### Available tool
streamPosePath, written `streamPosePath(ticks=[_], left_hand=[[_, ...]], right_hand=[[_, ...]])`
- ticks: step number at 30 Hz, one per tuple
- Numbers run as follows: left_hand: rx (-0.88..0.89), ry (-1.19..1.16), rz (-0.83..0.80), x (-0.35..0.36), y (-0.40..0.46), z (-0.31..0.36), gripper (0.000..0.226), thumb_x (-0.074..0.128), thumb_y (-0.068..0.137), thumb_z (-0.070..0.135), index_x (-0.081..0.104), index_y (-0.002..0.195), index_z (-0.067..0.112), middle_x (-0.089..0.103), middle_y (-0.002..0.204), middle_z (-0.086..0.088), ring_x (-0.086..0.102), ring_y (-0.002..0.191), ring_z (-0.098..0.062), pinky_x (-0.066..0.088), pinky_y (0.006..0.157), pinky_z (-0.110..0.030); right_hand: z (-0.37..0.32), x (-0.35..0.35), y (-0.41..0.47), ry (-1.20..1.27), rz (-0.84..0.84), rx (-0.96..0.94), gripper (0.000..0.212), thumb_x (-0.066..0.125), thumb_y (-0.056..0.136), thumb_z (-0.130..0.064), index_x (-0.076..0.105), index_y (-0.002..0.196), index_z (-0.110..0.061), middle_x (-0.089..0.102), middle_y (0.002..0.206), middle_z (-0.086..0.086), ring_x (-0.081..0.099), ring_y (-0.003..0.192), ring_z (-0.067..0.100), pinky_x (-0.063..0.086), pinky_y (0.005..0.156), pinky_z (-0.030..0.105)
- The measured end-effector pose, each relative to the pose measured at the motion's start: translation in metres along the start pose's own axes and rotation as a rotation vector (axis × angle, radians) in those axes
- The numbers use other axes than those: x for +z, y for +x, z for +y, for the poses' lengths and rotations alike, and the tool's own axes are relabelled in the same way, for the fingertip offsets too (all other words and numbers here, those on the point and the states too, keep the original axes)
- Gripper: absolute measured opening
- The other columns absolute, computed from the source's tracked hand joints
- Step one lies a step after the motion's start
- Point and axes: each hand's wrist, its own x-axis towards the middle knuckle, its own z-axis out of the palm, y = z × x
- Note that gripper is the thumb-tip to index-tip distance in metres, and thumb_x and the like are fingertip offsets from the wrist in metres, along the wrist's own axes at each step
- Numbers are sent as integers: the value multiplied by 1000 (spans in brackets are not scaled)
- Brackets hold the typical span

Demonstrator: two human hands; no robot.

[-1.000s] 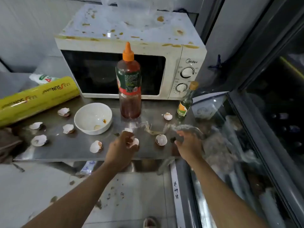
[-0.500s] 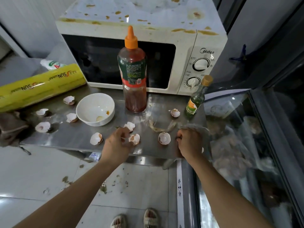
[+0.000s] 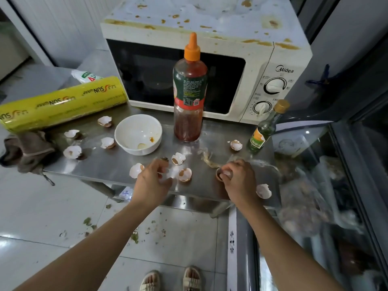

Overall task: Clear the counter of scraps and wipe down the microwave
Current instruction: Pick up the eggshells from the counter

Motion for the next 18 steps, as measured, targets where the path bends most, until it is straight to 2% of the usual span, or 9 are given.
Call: streamPosePath(ticks=[3, 5, 13, 18], left_hand=[[-11, -3, 10, -8, -2, -7, 36, 67, 83, 14, 56, 117, 18, 54, 99, 4, 52, 91, -12, 42, 79, -22], [-17, -8, 19, -14, -3, -13, 34, 67, 83, 14, 56, 115, 20, 55, 101, 4, 51, 91, -11, 40, 77, -20], [-50, 2, 119, -38, 6, -43, 27, 67, 83, 15, 57, 108, 19, 59, 102, 2, 56, 90, -15, 39, 74, -22], [-73, -39, 154, -44, 14, -57, 31, 66, 84, 27, 56, 113, 20, 58, 103, 3, 55, 94, -14, 40, 78, -22]], right_hand=[[-14, -5, 0, 41, 54, -28, 15, 74, 69, -4, 68, 81, -11, 62, 87, 8, 56, 85, 29, 46, 76, 39], [-31, -4, 2, 61, 57, -71, 18, 76, 67, -4, 68, 83, -10, 62, 86, 7, 56, 86, 29, 45, 76, 36], [-104, 39, 26, 17, -136, -193, 23, 69, 82, -22, 68, 104, -16, 62, 106, 1, 50, 101, 19, 32, 81, 26], [-127, 71, 41, -108, -192, -220, 26, 68, 82, -25, 67, 107, -17, 62, 109, 1, 46, 102, 21, 37, 88, 32]])
